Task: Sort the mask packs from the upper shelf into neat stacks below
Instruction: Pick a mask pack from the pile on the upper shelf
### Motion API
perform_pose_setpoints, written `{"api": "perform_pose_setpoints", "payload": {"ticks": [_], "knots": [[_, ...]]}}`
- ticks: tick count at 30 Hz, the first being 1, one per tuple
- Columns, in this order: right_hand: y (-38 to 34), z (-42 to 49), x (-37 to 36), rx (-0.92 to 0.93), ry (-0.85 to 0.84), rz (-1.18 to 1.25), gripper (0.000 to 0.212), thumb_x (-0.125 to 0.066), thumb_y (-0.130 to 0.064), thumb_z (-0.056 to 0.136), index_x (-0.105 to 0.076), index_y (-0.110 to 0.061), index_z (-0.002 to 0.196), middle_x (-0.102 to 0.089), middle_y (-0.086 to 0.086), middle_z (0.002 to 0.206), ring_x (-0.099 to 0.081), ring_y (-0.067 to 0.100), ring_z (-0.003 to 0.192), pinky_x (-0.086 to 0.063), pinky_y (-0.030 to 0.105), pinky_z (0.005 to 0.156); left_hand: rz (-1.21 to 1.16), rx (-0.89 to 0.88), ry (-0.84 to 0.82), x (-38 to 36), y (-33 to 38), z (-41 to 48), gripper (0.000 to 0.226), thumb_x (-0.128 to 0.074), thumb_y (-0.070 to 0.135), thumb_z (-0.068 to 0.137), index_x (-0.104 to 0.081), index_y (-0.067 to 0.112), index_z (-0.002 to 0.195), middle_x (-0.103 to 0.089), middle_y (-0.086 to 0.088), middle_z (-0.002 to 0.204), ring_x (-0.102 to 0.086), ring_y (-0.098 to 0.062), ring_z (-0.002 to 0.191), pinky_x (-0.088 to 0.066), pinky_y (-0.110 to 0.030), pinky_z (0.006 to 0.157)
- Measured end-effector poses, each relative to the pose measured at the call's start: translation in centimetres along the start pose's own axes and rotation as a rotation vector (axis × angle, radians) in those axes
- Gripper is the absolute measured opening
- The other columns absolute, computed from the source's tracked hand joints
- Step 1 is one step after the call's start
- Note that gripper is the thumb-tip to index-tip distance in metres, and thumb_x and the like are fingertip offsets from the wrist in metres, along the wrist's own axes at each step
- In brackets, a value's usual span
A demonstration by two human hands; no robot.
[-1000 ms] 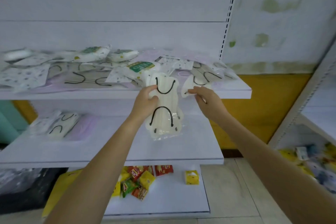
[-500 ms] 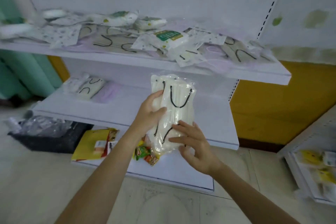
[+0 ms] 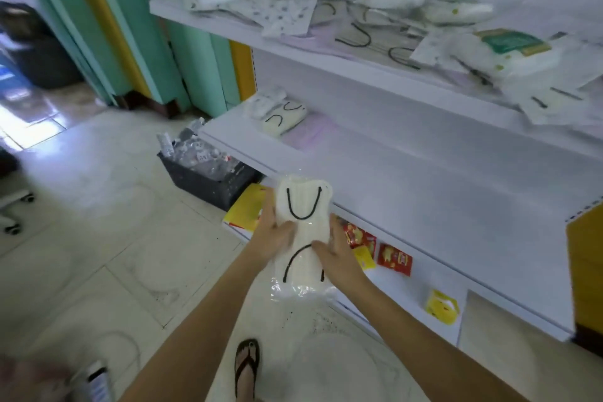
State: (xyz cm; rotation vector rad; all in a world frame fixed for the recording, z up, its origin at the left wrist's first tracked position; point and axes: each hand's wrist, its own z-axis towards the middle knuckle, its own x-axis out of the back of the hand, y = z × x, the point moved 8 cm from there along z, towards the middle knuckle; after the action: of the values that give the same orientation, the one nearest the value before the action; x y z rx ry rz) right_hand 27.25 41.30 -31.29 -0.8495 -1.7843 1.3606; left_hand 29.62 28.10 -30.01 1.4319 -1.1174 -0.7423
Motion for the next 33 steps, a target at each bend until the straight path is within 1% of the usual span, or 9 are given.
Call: {"api": "perform_pose_setpoints", "payload": {"ticks": [2, 5, 7, 10, 15, 20, 23, 27, 33], "knots": [[0.3, 2.4, -2.4, -0.034, -0.03, 0.041, 0.047, -0.048, 0.001, 0.091, -0.034, -0.015, 0.134, -0.057, -0.003, 0.114, -0.06, 0.0, 0.091, -0.05, 0.015, 0.072, -0.006, 0.002, 0.046, 3.3, -0.7, 2.4, 0.061, -0.043, -0.012, 0.084, -0.029, 0.015, 0.137, -0.053, 0.001, 0.11, -0.057, -0.004, 0.098, -0.05, -0.014, 0.074], [-0.3, 6.8, -6.1, -0.061, -0.022, 0.046, 0.056, -0.049, 0.001, 0.092, -0.031, -0.025, 0.137, -0.053, -0.006, 0.118, -0.058, 0.002, 0.096, -0.051, 0.017, 0.075, -0.048, 0.079, 0.069, 8.3, -1.7, 7.0, 0.07, -0.047, -0.003, 0.088, -0.019, 0.019, 0.148, -0.047, -0.002, 0.133, -0.05, -0.02, 0.12, -0.047, -0.037, 0.097], [-0.9, 10.2, -8.3, -0.064, 0.02, 0.037, 0.056, -0.048, 0.0, 0.091, -0.033, -0.023, 0.14, -0.053, 0.0, 0.124, -0.059, 0.013, 0.104, -0.053, 0.03, 0.083, -0.049, 0.098, 0.041, 11.0, -1.9, 9.9, 0.054, -0.047, -0.002, 0.089, -0.036, 0.022, 0.136, -0.054, 0.002, 0.121, -0.055, -0.018, 0.111, -0.048, -0.036, 0.09], [-2.0, 14.6, -11.3, -0.062, 0.093, 0.04, 0.055, -0.047, 0.003, 0.088, -0.04, -0.026, 0.134, -0.054, 0.003, 0.128, -0.056, 0.018, 0.112, -0.051, 0.042, 0.091, -0.038, 0.193, -0.073, 13.9, -2.8, 13.3, 0.043, -0.052, 0.002, 0.09, -0.039, 0.029, 0.122, -0.056, 0.01, 0.106, -0.057, -0.015, 0.101, -0.049, -0.037, 0.087], [-1.8, 20.1, -14.0, -0.177, 0.259, 0.08, 0.054, -0.048, -0.005, 0.091, -0.032, -0.022, 0.141, -0.047, -0.003, 0.128, -0.052, 0.018, 0.111, -0.048, 0.039, 0.094, 0.145, 0.171, -0.214, 17.3, -5.4, 20.9, 0.052, -0.054, 0.013, 0.069, -0.056, 0.026, 0.12, -0.067, -0.002, 0.111, -0.066, -0.018, 0.101, -0.056, -0.045, 0.083], [-1.2, 26.4, -13.9, -0.227, 0.335, 0.06, 0.06, -0.046, -0.003, 0.093, -0.024, -0.017, 0.146, -0.041, 0.001, 0.139, -0.05, 0.017, 0.109, -0.043, 0.036, 0.1, 0.165, 0.145, -0.253, 17.0, -4.5, 29.4, 0.066, -0.046, 0.009, 0.069, -0.045, 0.022, 0.134, -0.061, -0.002, 0.12, -0.06, -0.018, 0.109, -0.053, -0.039, 0.09], [-0.6, 32.2, -11.9, -0.244, 0.433, 0.098, 0.061, -0.045, 0.0, 0.092, -0.025, -0.02, 0.146, -0.041, 0.003, 0.139, -0.05, 0.015, 0.103, -0.046, 0.032, 0.09, 0.182, 0.116, -0.322, 15.4, -2.5, 34.0, 0.061, -0.042, -0.003, 0.078, -0.041, 0.015, 0.136, -0.058, -0.004, 0.122, -0.057, -0.02, 0.114, -0.052, -0.033, 0.089], [0.3, 40.4, -8.8, -0.273, 0.528, 0.144, 0.061, -0.044, 0.003, 0.091, -0.028, -0.019, 0.145, -0.038, 0.007, 0.145, -0.046, 0.021, 0.122, -0.044, 0.036, 0.096, 0.31, 0.191, -0.35, 14.6, -3.0, 40.9, 0.063, -0.044, -0.001, 0.092, -0.02, 0.015, 0.148, -0.038, -0.012, 0.142, -0.046, -0.026, 0.124, -0.044, -0.031, 0.085], [2.6, 50.0, -6.2, -0.298, 0.578, 0.049, 0.063, -0.044, 0.0, 0.091, -0.024, -0.02, 0.147, -0.041, 0.006, 0.141, -0.05, 0.026, 0.118, -0.048, 0.035, 0.087, 0.506, 0.0, -0.215, 13.7, -4.3, 51.0, 0.05, -0.048, -0.004, 0.091, -0.039, 0.006, 0.139, -0.045, -0.014, 0.14, -0.045, -0.025, 0.127, -0.036, -0.017, 0.089]]}}
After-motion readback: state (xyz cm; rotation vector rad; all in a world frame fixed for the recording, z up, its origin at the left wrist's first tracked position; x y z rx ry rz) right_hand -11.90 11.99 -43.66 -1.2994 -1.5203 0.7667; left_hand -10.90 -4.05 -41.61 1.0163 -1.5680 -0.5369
